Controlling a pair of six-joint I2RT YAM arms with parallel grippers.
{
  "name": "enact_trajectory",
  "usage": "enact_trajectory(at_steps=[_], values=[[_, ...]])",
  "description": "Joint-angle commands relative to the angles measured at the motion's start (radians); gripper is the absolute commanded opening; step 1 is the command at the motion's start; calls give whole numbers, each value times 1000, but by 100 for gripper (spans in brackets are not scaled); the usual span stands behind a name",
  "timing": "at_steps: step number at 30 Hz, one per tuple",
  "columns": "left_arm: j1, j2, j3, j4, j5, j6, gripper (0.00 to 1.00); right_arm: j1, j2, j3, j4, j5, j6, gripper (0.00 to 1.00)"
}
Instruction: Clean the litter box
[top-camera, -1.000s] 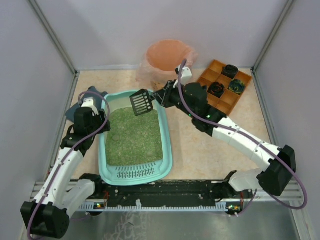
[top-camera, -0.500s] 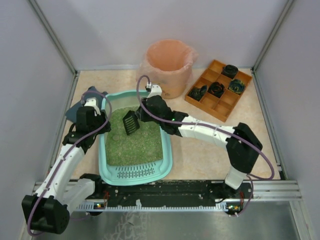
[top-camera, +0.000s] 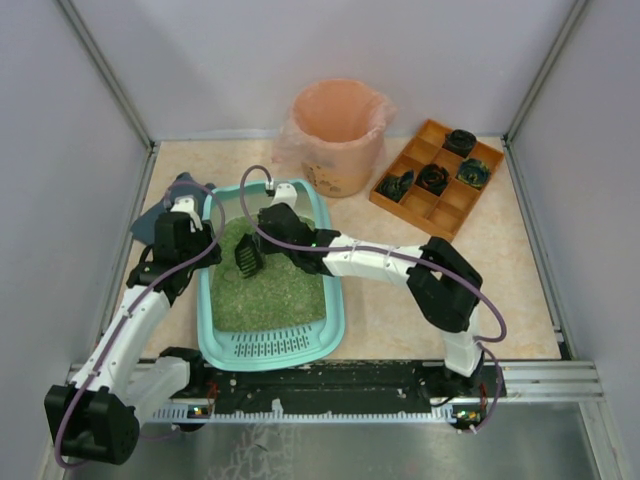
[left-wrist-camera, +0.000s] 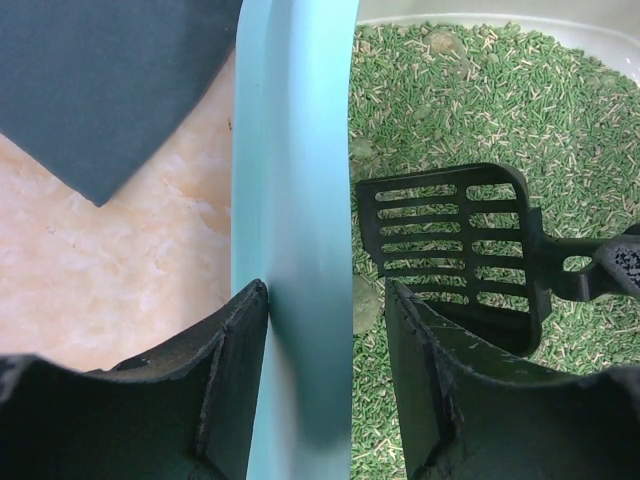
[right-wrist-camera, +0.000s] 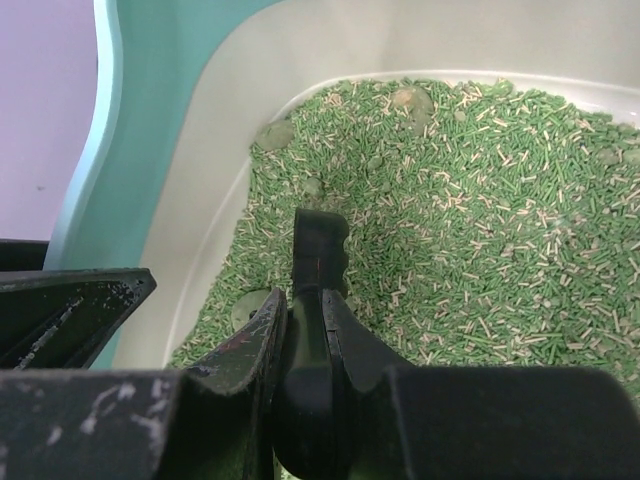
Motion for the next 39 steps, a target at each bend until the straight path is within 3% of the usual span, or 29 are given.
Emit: enact_trajectory(at_steps=[1,5,18,30,39], values=[[-4,4,5,-2,32,8,56,24,20,19,-38,-7,44,0],[-4,8,6,-2,37,10,56,34,40,8,-74,-62,116,0],[-4,8,7,-2,35,10,56,50,71,-109,135,-314,345,0],[-4,5,6,-3,28,9,55,3,-90,-321,364,-259,537,0],[-4,6,7,-3,24,9,55,-20,-210,-401,366,-127,581,0]])
